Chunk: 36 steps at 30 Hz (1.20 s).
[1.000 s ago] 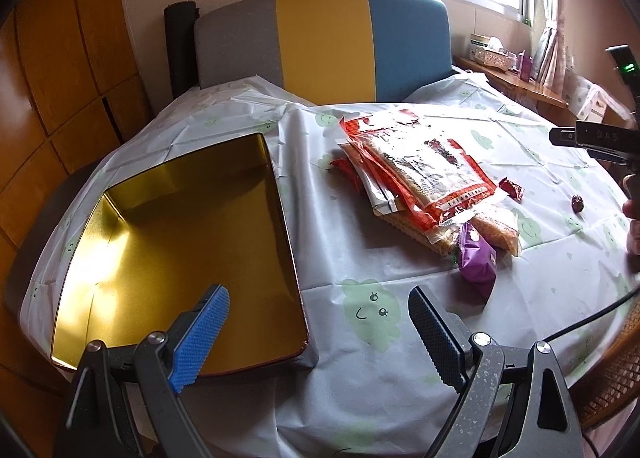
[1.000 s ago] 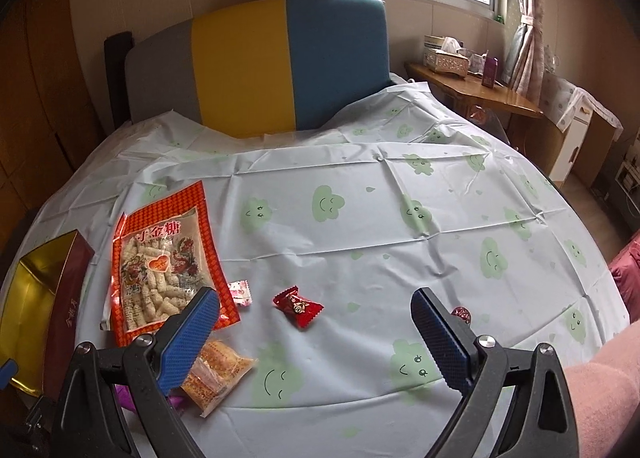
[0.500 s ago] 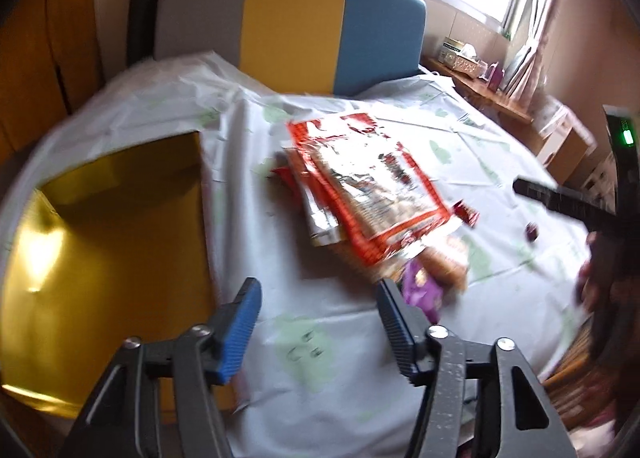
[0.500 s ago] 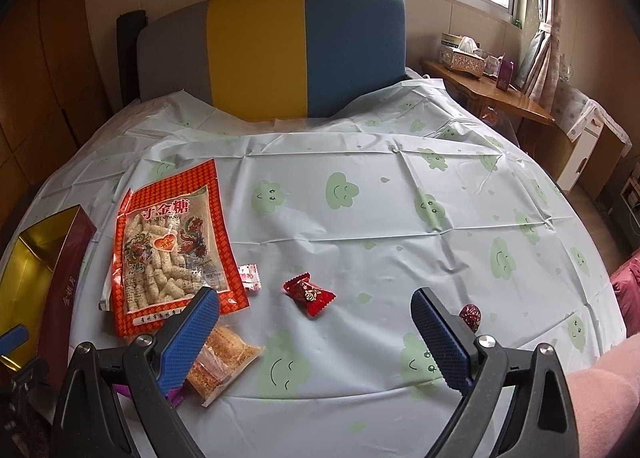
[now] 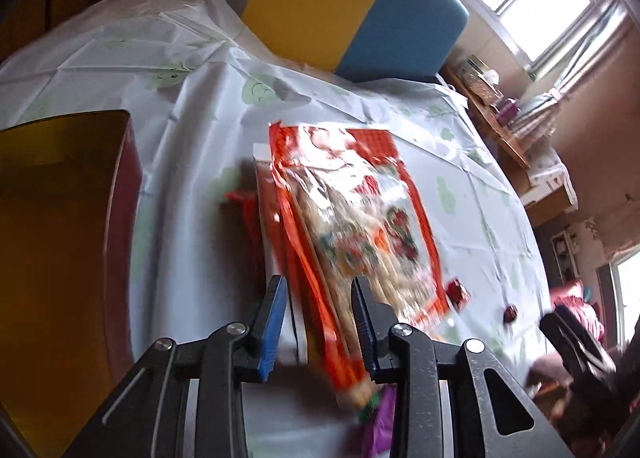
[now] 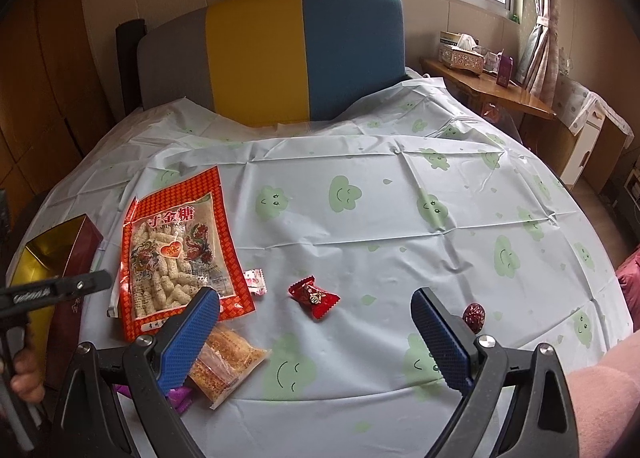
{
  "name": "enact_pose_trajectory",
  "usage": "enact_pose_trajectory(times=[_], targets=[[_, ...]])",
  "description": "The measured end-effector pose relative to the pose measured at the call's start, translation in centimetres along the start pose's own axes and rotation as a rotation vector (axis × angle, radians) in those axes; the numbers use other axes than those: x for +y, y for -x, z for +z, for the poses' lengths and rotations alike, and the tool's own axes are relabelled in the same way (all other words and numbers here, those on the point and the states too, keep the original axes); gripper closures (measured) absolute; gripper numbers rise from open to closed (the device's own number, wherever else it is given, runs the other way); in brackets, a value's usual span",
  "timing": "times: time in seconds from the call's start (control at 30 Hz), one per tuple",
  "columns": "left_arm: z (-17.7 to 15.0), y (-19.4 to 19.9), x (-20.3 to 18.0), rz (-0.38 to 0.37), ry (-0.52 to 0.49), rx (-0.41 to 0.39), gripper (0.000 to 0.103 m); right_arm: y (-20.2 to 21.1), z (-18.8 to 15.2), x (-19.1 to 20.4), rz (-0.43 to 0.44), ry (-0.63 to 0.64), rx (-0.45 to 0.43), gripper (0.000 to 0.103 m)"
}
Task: Organize snacks
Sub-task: 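Grasp the red-bordered bag with the left gripper and lift it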
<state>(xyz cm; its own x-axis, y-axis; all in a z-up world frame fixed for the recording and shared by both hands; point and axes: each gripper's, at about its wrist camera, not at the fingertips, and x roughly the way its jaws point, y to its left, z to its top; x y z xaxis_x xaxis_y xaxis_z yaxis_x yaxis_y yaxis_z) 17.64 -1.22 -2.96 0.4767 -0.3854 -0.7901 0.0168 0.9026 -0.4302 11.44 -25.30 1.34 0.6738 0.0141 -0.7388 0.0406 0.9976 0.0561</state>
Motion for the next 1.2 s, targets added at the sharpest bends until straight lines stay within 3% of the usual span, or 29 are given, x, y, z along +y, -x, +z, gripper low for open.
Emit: enact_pose_trajectory(times=[0.2,0.23,0.27,0.3,0.5,0.63,0.77,0.83,1.0,1.2], targets=[[1.4,-2.0,0.1,0.015,-0.007,-0.019,0.072,-0.2,0.0,-0.1,0.005,-0.006,0.013,0.005],[1.5,-2.2,0.0,0.026,-0.017,-0.02,0.076,-0.3,0.0,-0.1,0.003,-0.005,0.016,0.005],[1.5,-2.3,-0.2,0.033,-0.036,-0.028,0.093,-0.4,-0.1,-0.1,0.0,-0.003,0.02,0.005],[1.6,-2.3,-0.4,0.04,-0.061,-0.034,0.101,-0.5,-0.1,0.0,-0.001,0.0,0.024,0.005],[1.0,-1.9,-2.0,-0.027,-0.133,-0.046,0.103,-1.0,-0.2,0.3,-0.004,0.016,0.047,0.005],[1.2,-1.4,-3.1,-0.052,-0.134,-0.062,0.103,-1.2,-0.3,0.4,-0.008,0.023,0.054,0.006],[1.3,-3.0,-3.7,-0.059,-0.154,-0.014,0.101,-1.4,-0.3,0.3,-0.01,0.018,0.064,0.006],[1.1,-3.7,-3.8,-0.049,-0.157,0.0,0.098,-1.4,-0.3,0.3,-0.017,0.017,0.071,0.006],[-0.6,-3.1,-3.2,-0.057,-0.128,0.004,0.073,-1.7,-0.3,0.1,-0.015,0.007,0.085,0.006],[-2.0,-3.3,-4.0,-0.088,-0.144,0.026,0.072,-1.7,-0.3,0.4,-0.002,0.021,0.085,0.006]])
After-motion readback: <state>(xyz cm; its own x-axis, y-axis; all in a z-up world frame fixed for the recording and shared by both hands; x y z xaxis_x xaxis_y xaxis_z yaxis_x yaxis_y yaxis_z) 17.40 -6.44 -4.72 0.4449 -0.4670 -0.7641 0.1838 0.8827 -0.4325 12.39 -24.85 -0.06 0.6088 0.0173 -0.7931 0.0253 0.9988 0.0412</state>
